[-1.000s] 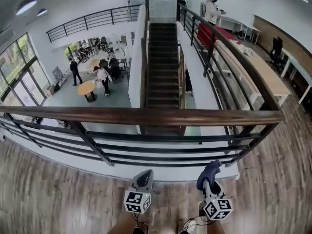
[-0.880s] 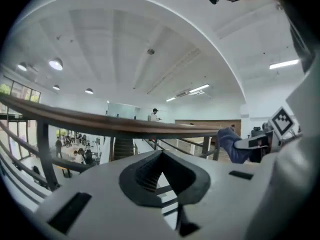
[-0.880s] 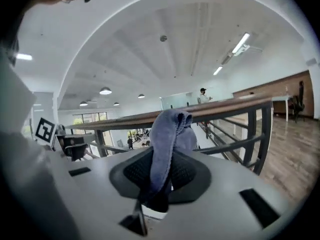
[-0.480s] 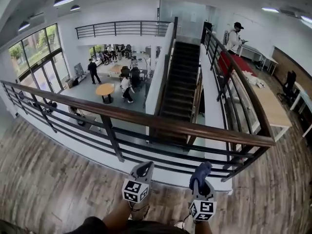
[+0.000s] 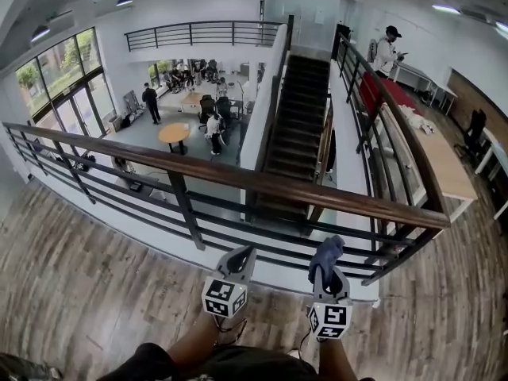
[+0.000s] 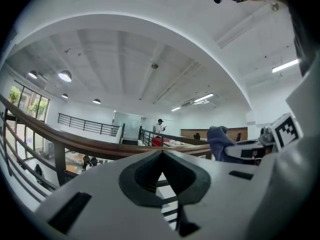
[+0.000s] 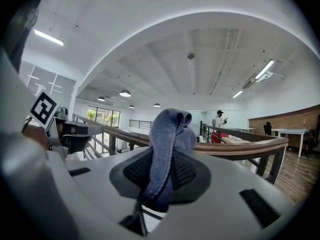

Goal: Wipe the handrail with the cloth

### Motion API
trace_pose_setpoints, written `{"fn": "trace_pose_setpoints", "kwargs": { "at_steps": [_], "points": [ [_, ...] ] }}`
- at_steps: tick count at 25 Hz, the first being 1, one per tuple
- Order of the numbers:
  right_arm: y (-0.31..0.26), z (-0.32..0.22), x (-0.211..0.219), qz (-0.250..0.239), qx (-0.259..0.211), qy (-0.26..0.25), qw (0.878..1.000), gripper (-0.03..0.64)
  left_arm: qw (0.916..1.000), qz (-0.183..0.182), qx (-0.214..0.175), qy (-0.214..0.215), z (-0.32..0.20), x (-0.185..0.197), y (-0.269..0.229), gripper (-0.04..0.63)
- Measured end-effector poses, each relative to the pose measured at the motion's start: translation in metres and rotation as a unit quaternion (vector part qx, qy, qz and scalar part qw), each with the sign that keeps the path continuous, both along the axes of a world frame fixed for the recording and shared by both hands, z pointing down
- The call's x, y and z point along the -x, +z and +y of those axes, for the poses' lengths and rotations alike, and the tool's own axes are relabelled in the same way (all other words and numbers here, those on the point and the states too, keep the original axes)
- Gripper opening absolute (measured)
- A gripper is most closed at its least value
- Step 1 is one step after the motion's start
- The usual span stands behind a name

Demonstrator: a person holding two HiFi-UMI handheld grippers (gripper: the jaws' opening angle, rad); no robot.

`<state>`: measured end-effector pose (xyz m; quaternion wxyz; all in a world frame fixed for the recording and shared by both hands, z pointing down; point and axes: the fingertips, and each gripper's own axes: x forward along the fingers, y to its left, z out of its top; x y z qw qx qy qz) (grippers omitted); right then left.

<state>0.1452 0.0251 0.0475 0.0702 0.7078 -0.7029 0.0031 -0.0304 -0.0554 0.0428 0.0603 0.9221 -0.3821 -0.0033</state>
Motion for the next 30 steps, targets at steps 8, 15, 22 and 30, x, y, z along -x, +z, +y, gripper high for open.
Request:
{"fn": "trace_pose_setpoints", "kwargs": {
  "at_steps": [8, 15, 22, 30],
  "points": [
    [0.008, 0.003, 0.001, 0.009, 0.006, 0.020, 1.000, 0.078, 0.9999, 0.006, 0.011, 0.005, 0.005, 0.000, 0.005, 0.003],
    [0.010, 0.001, 0.004, 0.009, 0.010, 0.023, 1.000, 0.078, 1.0000, -0.002, 0.007, 0.004, 0.009, 0.001, 0.008, 0.003],
    [0.010, 0.006, 0.012, 0.009, 0.009, 0.020, 1.000, 0.078, 0.9995, 0.009, 0.030, 0.006, 0.013, 0.007, 0.014, 0.003],
    [0.018, 0.006, 0.011, 0.007, 0.024, 0.022, 0.999, 0.078, 0.9982, 0.037, 0.046, 0.011, 0.010, 0.010, 0.007, 0.003]
  ]
}}
